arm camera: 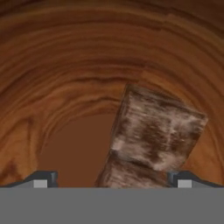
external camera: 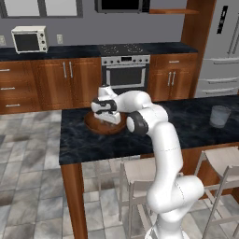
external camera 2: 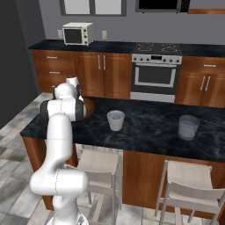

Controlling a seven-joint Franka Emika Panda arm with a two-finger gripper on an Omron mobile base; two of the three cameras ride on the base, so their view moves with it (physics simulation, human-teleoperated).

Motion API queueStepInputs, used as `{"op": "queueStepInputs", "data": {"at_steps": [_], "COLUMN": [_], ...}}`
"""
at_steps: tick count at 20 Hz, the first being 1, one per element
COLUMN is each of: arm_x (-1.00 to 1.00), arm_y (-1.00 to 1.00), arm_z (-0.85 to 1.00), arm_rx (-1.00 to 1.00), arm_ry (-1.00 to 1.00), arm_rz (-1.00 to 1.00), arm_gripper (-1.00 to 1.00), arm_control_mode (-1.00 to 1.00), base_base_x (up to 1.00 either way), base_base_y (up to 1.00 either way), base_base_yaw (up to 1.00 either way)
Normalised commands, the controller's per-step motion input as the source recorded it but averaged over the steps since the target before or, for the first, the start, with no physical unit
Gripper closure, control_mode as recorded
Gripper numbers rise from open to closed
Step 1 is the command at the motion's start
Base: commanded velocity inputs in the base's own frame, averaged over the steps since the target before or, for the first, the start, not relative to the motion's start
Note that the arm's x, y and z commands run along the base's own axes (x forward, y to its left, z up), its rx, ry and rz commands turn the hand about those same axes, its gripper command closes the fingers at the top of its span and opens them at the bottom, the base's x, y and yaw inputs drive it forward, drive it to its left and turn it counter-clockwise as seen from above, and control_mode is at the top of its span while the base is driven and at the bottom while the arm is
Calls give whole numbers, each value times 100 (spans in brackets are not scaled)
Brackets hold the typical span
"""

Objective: There are four ice cubes in the ice bowl. Place two ice cubes in each glass of water.

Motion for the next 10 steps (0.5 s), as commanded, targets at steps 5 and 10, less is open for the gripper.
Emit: {"op": "queueStepInputs", "data": {"at_steps": [5,10], "arm_x": [0,0], "arm_y": [0,0], "arm_z": [-24,-30], "arm_rx": [0,0], "arm_ry": [-3,0], "arm_rz": [-15,-13], "arm_gripper": [-100,-100], "arm_control_mode": [-100,-100], "base_base_x": [0,0], "base_base_y": [0,0], "base_base_yaw": [0,0]}}
